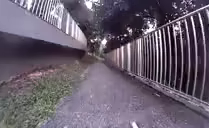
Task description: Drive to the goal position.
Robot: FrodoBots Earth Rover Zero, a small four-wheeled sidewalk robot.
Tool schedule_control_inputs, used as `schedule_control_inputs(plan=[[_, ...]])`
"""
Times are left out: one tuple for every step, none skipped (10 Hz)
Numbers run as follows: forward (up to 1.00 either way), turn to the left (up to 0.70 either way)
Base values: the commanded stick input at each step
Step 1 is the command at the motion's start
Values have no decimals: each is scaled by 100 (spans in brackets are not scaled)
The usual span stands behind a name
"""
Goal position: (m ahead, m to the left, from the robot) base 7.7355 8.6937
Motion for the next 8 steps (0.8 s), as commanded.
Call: schedule_control_inputs(plan=[[70, -8], [70, -14], [70, -14], [70, -4], [70, -1], [70, 0], [70, -3], [70, -8]])
